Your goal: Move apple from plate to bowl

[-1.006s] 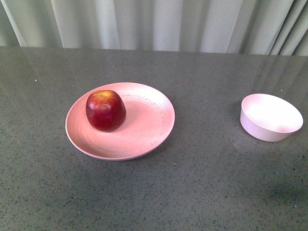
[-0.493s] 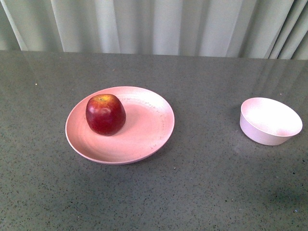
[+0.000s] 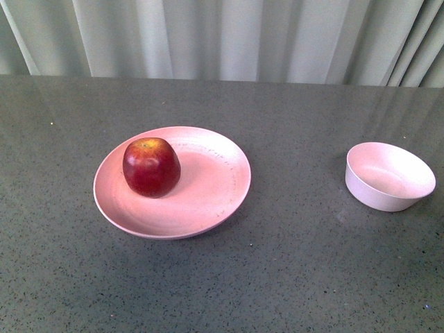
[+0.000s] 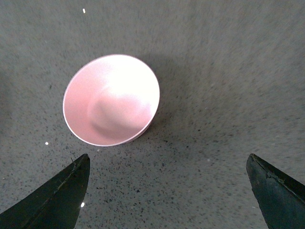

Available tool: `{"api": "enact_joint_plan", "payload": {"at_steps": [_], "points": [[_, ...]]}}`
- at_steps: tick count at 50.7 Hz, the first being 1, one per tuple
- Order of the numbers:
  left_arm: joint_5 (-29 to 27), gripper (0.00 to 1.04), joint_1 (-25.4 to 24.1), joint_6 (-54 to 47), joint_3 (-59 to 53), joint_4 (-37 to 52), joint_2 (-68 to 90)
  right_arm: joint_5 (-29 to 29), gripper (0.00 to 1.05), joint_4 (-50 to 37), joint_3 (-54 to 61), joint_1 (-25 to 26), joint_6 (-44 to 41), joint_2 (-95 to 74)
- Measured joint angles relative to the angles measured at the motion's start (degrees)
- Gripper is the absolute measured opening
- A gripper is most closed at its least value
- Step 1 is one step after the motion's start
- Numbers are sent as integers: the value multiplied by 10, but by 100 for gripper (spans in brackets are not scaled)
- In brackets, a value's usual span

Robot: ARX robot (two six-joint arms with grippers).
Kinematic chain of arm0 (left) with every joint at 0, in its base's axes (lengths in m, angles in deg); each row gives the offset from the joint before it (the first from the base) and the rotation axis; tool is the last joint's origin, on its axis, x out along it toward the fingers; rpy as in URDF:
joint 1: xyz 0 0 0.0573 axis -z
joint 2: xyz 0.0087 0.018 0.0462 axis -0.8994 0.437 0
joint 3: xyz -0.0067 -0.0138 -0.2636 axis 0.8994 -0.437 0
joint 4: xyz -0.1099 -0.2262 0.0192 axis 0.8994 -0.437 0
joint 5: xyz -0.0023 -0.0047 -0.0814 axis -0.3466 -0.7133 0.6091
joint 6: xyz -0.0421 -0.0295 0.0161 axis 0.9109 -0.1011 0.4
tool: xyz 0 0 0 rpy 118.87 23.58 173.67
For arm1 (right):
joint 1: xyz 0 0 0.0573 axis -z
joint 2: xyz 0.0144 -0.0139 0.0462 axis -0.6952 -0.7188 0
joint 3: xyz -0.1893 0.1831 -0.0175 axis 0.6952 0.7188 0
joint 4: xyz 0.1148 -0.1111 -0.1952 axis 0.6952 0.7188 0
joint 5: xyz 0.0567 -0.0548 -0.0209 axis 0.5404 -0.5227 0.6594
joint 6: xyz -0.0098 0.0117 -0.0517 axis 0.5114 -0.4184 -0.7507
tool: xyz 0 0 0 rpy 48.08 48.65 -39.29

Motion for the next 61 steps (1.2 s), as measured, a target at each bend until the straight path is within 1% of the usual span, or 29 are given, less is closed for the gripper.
{"api": "enact_joint_plan", "payload": {"at_steps": [6,10,16,29,35,39,44,49,56,59,61], "points": [[0,96,0,0,0,0,0,-24,96,0,-68,-28,20,-149],[0,96,0,0,0,0,0,-30,96,3,-102,-41,43,-204],[0,96,0,0,0,0,0,-42,96,9,-136,-48,72,-239],[0,96,0,0,0,0,0,-59,95,24,-173,-48,106,-278],[0,96,0,0,0,0,0,-64,78,31,-182,-47,115,-286],[0,96,0,0,0,0,0,-66,69,34,-184,-46,118,-288],[0,96,0,0,0,0,0,-71,53,40,-185,-47,119,-290],[0,96,0,0,0,0,0,-71,43,45,-185,-49,123,-290],[0,96,0,0,0,0,0,-66,15,53,-191,-62,143,-290],[0,96,0,0,0,0,0,-64,5,57,-196,-71,150,-290],[0,96,0,0,0,0,0,-62,1,58,-198,-74,153,-290]]}}
